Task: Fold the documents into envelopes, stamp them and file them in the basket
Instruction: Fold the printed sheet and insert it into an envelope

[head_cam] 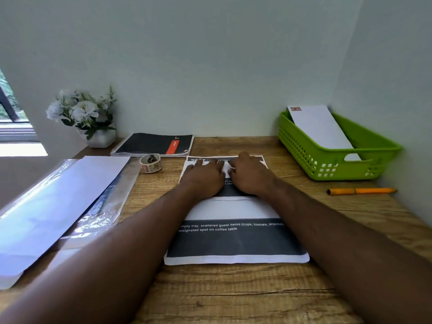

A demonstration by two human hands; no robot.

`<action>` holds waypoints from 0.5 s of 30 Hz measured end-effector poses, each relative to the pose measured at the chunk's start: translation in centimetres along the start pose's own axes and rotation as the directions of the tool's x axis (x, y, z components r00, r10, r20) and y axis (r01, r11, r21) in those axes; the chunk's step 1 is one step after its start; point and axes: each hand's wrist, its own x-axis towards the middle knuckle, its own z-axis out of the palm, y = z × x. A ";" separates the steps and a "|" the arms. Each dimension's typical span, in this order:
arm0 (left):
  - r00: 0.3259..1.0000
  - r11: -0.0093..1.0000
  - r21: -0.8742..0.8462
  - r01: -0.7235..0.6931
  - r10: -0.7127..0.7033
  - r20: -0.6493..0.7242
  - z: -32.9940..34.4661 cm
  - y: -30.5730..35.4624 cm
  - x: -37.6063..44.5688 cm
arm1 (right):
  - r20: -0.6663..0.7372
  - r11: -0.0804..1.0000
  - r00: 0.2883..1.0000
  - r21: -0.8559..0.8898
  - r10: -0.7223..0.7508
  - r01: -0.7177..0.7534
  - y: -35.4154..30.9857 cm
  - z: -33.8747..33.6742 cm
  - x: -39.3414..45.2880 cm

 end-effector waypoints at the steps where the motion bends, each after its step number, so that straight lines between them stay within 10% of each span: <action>1: 1.000 1.000 0.015 0.003 -0.003 -0.002 0.0 0.1 0.0 | -0.001 0.999 1.000 -0.044 0.011 -0.011 -0.3 0.2 -0.1; 15: 0.996 0.996 -0.027 0.081 -0.080 0.039 -0.6 0.8 -0.1 | 0.025 0.986 0.997 -0.152 0.075 -0.070 -0.8 0.1 -0.1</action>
